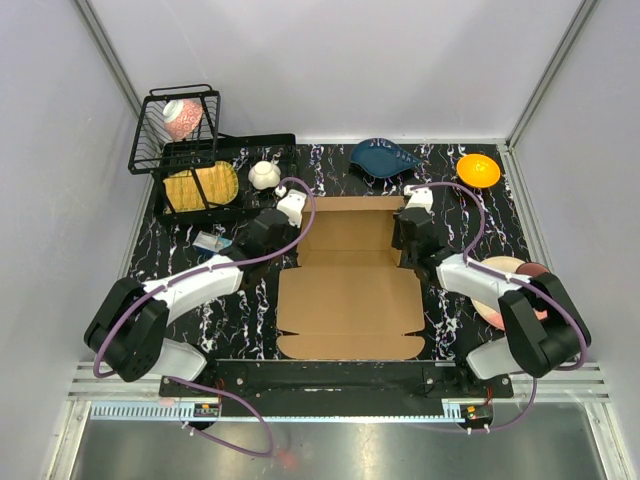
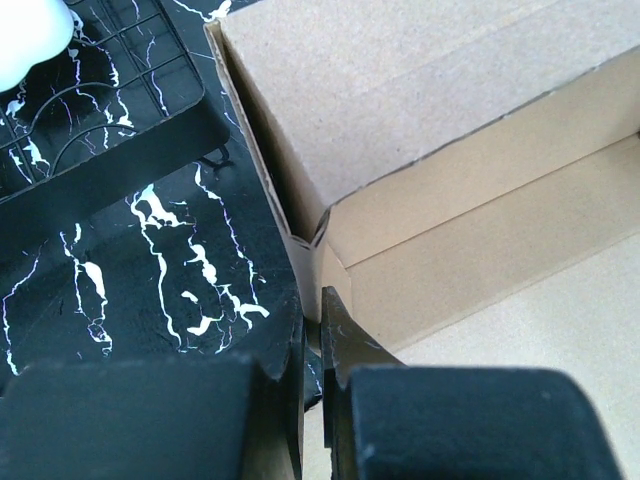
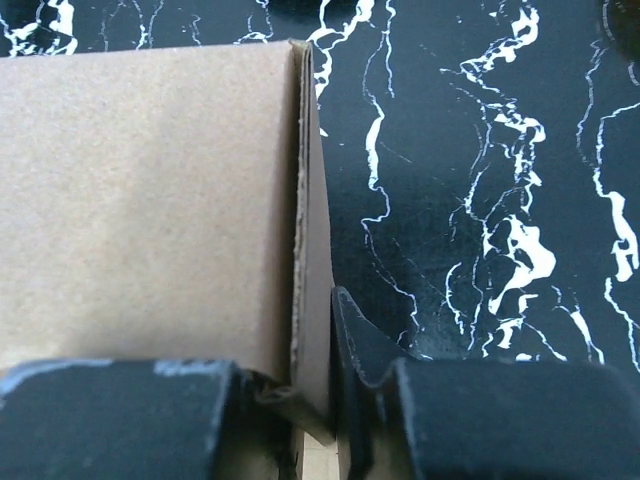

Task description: Fold the paper box

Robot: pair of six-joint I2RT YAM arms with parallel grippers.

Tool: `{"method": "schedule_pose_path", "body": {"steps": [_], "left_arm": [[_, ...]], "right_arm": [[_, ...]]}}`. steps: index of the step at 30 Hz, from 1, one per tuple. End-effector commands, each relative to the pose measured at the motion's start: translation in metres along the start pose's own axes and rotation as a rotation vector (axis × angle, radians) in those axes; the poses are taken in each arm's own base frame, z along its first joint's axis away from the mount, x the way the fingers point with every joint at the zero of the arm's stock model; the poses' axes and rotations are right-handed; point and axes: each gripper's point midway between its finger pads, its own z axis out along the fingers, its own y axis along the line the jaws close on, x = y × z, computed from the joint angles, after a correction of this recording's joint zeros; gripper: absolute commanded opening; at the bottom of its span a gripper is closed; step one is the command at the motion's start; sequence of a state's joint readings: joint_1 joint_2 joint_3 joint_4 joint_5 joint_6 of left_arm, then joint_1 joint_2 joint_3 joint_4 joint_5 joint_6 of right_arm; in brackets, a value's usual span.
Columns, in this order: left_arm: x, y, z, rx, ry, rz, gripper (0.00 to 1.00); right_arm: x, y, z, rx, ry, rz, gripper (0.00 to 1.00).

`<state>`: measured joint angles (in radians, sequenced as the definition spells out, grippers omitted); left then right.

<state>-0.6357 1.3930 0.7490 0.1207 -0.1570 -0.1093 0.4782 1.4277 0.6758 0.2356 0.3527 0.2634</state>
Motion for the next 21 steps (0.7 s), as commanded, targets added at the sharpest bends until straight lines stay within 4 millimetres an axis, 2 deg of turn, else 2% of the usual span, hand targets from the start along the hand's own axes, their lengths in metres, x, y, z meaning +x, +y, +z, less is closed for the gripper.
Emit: {"method": "schedule_pose_path", "body": {"steps": [1,2,3,4,6,8,9,13,15,16,17,21], "left_arm": [[-0.006,-0.021,-0.008,0.107,0.021,0.025,0.00],[-0.007,-0.022,-0.009,0.113,0.021,0.023,0.00],[-0.009,-0.025,-0.010,0.124,0.020,0.022,0.00],[-0.010,-0.026,-0.010,0.132,0.021,0.017,0.00],[-0.012,-0.028,-0.012,0.141,0.019,0.014,0.00],[-0.012,-0.028,-0.013,0.136,0.016,0.009,0.00],[-0.012,-0.028,-0.013,0.135,0.017,0.010,0.00],[-0.010,-0.028,-0.013,0.124,0.017,0.015,0.00],[-0.010,-0.026,-0.012,0.113,0.017,0.016,0.00],[-0.011,-0.026,-0.012,0.111,0.017,0.017,0.00],[-0.011,-0.026,-0.012,0.108,0.016,0.014,0.00],[-0.012,-0.024,-0.011,0.095,0.013,0.011,0.00]], "right_arm": [[-0.002,-0.013,0.007,0.096,-0.006,-0.024,0.14],[-0.001,-0.013,0.008,0.103,0.002,-0.035,0.16],[0.001,-0.015,0.009,0.113,0.014,-0.040,0.24],[0.002,-0.013,0.012,0.116,0.024,-0.044,0.28],[0.008,-0.015,0.014,0.139,0.052,-0.062,0.30],[0.009,-0.012,0.019,0.154,0.069,-0.073,0.26],[0.010,-0.013,0.020,0.166,0.083,-0.080,0.18],[0.021,-0.015,0.022,0.206,0.126,-0.089,0.10],[0.020,-0.018,0.021,0.231,0.129,-0.088,0.06],[0.019,-0.018,0.022,0.241,0.123,-0.073,0.00],[0.026,-0.026,0.018,0.281,0.154,-0.091,0.00],[0.024,-0.034,0.013,0.378,0.152,-0.080,0.00]]}}
